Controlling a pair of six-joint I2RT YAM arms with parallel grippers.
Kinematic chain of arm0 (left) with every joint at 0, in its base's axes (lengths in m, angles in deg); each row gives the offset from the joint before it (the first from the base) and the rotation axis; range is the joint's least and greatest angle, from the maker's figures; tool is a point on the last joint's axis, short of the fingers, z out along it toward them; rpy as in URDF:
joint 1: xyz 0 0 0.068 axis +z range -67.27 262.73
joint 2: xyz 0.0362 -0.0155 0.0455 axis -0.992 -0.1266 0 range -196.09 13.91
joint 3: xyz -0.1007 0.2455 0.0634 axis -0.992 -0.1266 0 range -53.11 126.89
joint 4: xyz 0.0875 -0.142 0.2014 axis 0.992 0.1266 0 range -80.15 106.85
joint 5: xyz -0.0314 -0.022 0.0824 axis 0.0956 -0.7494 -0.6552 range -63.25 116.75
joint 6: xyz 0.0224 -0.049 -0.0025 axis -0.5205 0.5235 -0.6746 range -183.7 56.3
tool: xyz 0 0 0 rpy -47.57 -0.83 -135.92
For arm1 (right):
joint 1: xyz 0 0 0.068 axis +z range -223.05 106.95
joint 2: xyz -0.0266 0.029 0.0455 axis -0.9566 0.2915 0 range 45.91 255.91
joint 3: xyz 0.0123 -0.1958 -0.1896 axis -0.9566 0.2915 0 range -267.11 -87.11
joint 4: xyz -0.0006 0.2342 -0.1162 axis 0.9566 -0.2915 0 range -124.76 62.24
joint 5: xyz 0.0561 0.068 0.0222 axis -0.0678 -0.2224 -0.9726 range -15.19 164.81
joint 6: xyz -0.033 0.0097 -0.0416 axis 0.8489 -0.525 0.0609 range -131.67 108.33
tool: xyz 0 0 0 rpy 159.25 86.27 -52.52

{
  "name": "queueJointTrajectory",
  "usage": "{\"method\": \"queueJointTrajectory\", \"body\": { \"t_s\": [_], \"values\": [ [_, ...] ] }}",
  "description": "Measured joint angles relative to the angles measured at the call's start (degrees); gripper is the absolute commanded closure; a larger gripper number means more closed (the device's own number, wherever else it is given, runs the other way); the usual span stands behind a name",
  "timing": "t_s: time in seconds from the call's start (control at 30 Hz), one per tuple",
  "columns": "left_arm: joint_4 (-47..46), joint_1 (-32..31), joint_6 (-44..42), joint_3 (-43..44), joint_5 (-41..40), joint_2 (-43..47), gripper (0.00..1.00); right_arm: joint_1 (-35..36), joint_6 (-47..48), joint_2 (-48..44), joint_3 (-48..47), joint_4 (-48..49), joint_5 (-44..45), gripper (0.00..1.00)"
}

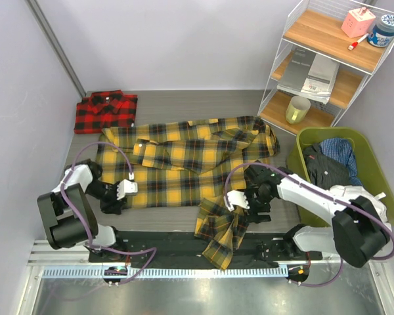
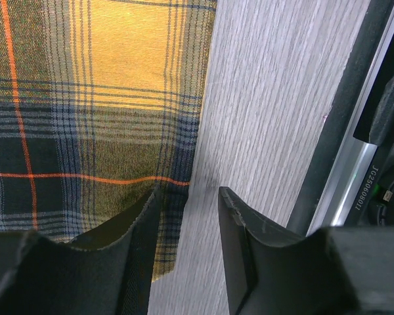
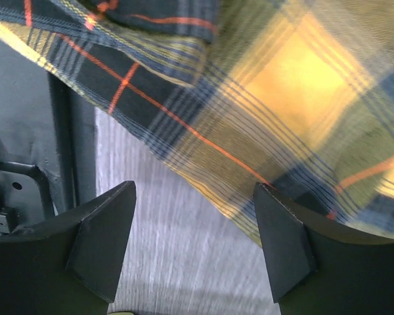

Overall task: Fold and stack the long sleeve shirts
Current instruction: Fold the shirt

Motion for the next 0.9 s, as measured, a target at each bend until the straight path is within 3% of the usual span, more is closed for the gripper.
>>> {"method": "queueJointTrajectory", "body": {
  "t_s": [0.1, 0.2, 0.23, 0.3, 0.43, 0.67, 0.9],
  "values": [
    [0.0, 0.0, 0.0, 0.0, 0.0, 0.0, 0.60, 0.8, 0.8, 1.8, 0.0, 0.1, 0.1, 0.35],
    [-0.1, 0.0, 0.0, -0.1, 0.0, 0.1, 0.67, 2.2, 1.1, 2.2, 0.4, 1.2, 0.4, 0.64],
    [-0.3, 0.0, 0.0, -0.2, 0.0, 0.2, 0.75, 2.5, 1.1, 2.5, 0.5, 1.6, 0.4, 0.81],
    [-0.5, 0.0, -0.4, -0.6, 0.0, 0.6, 0.85, 3.2, 0.5, 3.7, 0.5, 2.6, 1.0, 0.96],
    [-0.7, 0.0, -1.5, -1.1, 0.0, 0.9, 1.00, 3.2, -1.3, 3.8, 0.5, 4.0, 1.4, 0.99],
    [1.2, 0.1, -1.6, 0.5, 0.2, 0.9, 1.00, 3.3, -5.7, 0.1, -0.7, 2.1, 2.1, 0.99],
    [6.3, 1.1, -2.0, 8.4, 2.0, 0.9, 1.00, 0.2, -8.2, -4.0, -6.7, -0.3, 2.1, 0.99]
  ]
}}
